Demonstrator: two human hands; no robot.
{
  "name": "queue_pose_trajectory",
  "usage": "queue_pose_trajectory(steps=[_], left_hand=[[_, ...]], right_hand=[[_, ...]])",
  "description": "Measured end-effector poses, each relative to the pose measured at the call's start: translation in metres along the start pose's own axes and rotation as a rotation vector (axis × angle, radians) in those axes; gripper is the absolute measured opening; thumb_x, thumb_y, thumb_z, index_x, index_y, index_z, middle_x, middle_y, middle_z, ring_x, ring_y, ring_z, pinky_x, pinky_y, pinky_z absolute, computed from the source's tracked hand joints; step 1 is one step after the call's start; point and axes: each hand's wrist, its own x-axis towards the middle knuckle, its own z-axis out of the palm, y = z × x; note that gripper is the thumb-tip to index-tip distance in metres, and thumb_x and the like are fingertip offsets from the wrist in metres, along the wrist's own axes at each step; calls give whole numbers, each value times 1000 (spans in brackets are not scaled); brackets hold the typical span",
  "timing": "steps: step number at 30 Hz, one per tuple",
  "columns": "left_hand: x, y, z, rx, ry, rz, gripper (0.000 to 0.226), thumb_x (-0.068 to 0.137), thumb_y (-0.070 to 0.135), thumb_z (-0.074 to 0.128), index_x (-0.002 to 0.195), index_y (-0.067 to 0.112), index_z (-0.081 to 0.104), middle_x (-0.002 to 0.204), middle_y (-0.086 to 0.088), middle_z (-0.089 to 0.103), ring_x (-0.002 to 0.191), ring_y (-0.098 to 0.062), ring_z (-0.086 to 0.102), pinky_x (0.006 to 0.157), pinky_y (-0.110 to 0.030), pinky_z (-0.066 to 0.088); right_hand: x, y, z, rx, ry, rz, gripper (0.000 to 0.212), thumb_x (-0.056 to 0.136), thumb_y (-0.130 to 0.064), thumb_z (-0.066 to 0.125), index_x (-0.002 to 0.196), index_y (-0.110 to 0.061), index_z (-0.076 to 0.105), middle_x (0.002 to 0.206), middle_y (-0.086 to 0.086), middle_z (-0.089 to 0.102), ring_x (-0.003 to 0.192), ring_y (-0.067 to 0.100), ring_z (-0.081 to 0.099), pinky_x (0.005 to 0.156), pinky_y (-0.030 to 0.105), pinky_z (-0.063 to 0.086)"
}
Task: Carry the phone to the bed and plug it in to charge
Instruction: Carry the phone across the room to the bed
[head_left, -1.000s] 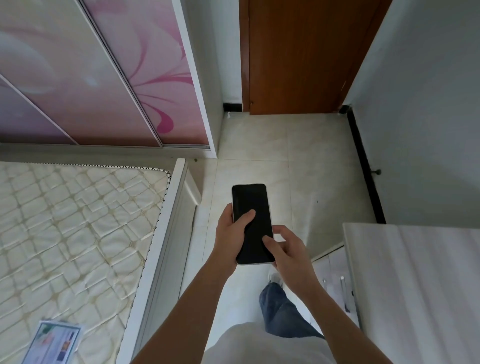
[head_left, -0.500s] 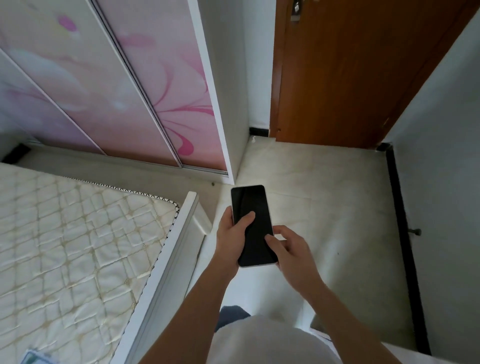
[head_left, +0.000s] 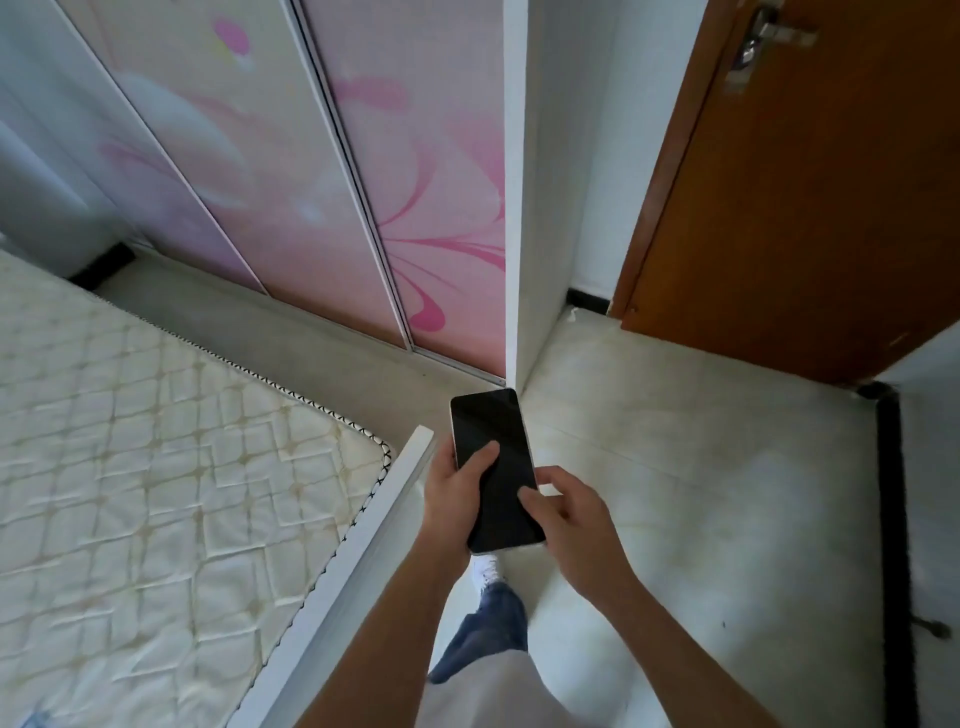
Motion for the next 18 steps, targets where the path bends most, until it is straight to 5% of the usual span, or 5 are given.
queue_pose_trajectory(steps=[4,8,12,15,18], left_hand=[[66,44,3,-38,34,6,12,88,16,70,99,21,69,101,-15,75,98,-39,70,89,-59,57],[129,84,-7,-57,48,31,10,88,15,69,95,22,71,89,-7,77,93,-37,72,86,-54,59],[175,112,-16,-66,71,35,12,88,13,68,99,17,71,85,-6,76,86,-31,71,79,-46,60],[200,125,-24,-63,107,42,15,86,14,69,101,17,70,92,-11,74,91,-35,70,86,-53,58],[224,133,-34,-55,148,32,18,81,21,72,98,22,71,93,-11,75,91,-36,70,86,-54,58]], right_hand=[[71,-38,11,-6,-33,-37,4,94,-28,62,96,-25,64,59,-8,70,52,0,63,48,10,43],[139,-75,27,-32,-85,-67,5,95,-27,60,91,-28,62,60,-10,72,54,0,65,46,10,43],[191,-97,46,-57,-105,-81,5,94,-30,60,90,-30,63,68,-5,75,61,6,69,50,20,51],[221,-105,60,-54,-144,-74,5,92,-33,59,90,-30,64,74,7,76,70,20,73,61,37,58],[249,-112,73,-69,-198,-71,9,91,-36,58,93,-29,64,72,8,75,68,23,71,59,34,57]])
